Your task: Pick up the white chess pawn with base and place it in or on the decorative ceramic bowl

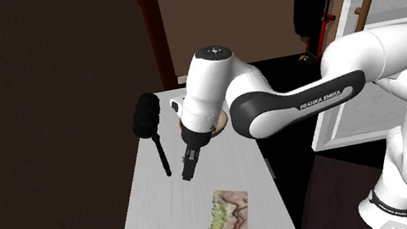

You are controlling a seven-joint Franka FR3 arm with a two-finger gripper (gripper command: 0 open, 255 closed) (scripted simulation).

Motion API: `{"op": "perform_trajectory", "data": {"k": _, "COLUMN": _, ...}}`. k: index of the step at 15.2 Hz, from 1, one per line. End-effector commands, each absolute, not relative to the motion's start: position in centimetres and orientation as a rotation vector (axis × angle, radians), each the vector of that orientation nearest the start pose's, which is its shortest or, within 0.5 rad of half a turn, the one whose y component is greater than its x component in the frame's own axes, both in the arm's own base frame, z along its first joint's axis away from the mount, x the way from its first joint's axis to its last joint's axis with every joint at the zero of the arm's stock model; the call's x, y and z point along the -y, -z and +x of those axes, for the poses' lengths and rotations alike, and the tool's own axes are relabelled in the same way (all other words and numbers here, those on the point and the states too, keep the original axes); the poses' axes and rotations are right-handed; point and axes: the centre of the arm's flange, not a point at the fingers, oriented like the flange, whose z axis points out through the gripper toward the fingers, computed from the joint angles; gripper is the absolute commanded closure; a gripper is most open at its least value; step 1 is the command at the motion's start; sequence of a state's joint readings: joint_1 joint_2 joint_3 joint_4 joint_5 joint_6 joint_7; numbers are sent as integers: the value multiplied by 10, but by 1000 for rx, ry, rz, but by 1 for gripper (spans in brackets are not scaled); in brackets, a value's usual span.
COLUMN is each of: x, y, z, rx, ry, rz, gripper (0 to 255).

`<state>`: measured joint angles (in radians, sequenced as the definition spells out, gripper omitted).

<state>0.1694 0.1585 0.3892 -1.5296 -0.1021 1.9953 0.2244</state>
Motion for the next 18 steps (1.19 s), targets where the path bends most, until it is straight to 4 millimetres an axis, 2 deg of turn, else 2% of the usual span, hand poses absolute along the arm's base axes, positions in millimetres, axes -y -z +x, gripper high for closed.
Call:
{"op": "perform_trajectory", "data": {"k": 1, "x": -316, "y": -596, "z": 553, "rx": 522, "ry": 473, "rz": -2975, "gripper": 0}}
{"op": "perform_trajectory", "data": {"k": 7, "x": -316, "y": -596, "z": 554, "rx": 522, "ry": 473, "rz": -2975, "gripper": 0}}
{"op": "perform_trajectory", "data": {"k": 8, "x": -316, "y": -596, "z": 554, "rx": 522, "ry": 473, "rz": -2975, "gripper": 255}}
{"op": "perform_trajectory", "data": {"k": 17, "x": -316, "y": -596, "z": 554, "rx": 522, "ry": 473, "rz": -2975, "gripper": 255}}
{"op": "perform_trajectory", "data": {"k": 18, "x": -316, "y": -601, "z": 553, "rx": 522, "ry": 473, "rz": -2975, "gripper": 255}}
